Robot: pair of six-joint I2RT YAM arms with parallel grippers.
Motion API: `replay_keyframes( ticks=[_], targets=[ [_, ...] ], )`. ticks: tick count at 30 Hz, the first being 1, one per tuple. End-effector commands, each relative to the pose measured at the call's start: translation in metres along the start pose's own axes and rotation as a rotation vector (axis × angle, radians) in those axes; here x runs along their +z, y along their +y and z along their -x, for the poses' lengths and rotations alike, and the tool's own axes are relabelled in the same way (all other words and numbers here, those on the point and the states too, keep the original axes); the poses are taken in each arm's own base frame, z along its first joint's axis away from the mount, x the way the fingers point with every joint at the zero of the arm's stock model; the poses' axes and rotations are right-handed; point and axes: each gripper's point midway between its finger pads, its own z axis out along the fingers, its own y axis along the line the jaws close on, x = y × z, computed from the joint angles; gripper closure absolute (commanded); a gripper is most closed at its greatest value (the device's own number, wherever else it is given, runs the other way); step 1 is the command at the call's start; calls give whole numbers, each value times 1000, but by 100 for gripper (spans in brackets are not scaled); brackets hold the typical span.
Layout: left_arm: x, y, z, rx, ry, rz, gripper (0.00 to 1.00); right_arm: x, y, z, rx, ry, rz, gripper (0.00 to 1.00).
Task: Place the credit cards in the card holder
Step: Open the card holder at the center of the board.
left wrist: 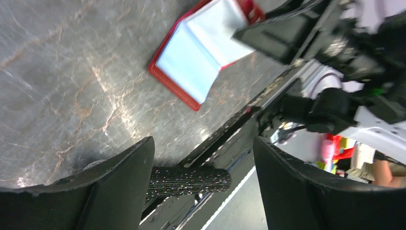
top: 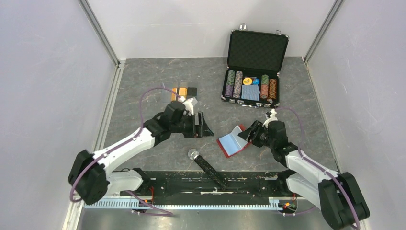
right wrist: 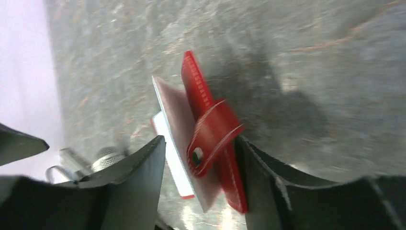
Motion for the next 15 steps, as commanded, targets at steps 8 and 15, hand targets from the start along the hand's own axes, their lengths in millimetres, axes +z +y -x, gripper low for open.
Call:
replay_keyframes(
  ticks=[8, 15],
  targets=[
    [69, -7, -47, 11, 187, 79, 33, -44, -39, 55, -257, -179, -370, 3],
    [103, -9, -54, 7, 224, 126, 43, -41, 0, 55, -379, -60, -233, 15]
  ],
)
